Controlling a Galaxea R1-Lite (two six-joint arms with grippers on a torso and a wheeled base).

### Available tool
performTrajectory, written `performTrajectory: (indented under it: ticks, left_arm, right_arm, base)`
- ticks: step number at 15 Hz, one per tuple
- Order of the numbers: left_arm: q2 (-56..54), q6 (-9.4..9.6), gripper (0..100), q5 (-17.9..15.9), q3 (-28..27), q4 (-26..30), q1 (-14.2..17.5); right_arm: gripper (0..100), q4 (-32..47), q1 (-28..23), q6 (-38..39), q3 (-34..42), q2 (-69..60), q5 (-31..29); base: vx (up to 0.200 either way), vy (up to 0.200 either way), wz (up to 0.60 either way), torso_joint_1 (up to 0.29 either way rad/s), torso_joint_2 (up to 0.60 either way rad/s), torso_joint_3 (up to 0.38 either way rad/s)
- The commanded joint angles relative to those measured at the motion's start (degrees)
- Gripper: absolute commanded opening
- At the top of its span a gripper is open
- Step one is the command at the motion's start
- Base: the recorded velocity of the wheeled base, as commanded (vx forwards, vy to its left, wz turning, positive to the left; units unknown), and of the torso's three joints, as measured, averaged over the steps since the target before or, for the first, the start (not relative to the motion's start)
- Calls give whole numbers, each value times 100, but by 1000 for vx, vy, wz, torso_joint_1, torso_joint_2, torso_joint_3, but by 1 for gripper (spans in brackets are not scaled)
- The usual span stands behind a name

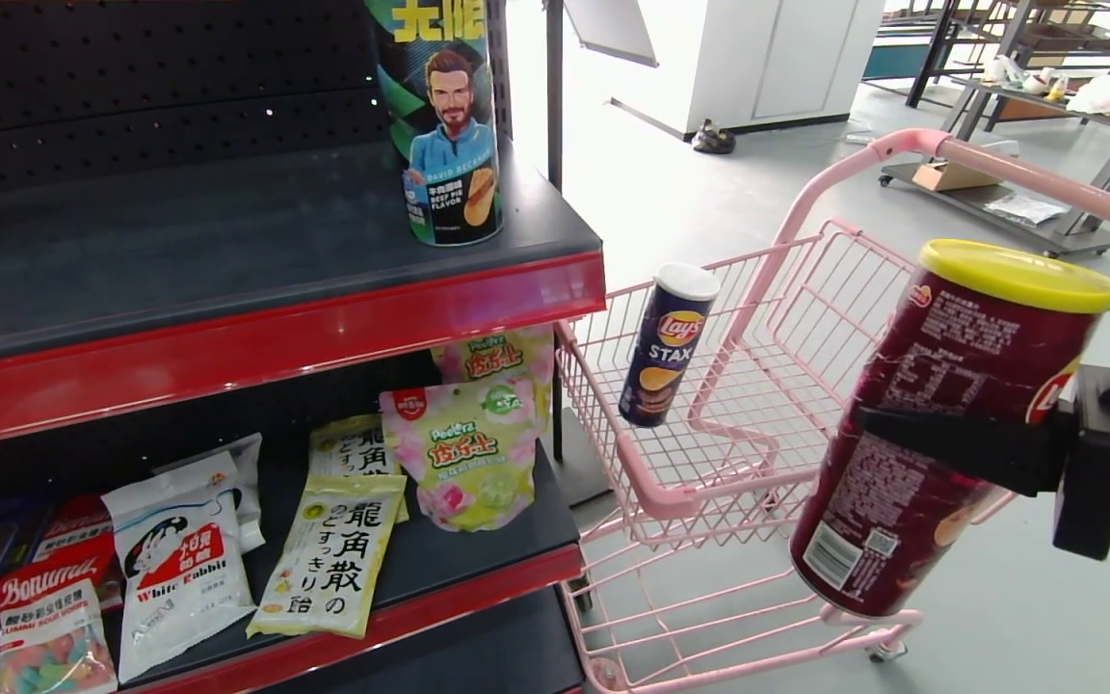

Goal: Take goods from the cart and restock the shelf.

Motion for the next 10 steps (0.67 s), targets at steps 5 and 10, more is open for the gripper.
performTrajectory:
  ticks: [5,10]
  left_arm:
    - [5,2,100,2,1,-1,2]
    - [5,2,100,2,1,-1,2]
  right_arm:
    - [0,-8,70,-148,-21,-13,24]
    - [0,-8,105,-307,-179,171,208]
  base:
    - [0,0,0,49,-254,-199]
    - [0,0,0,121,-494,-367]
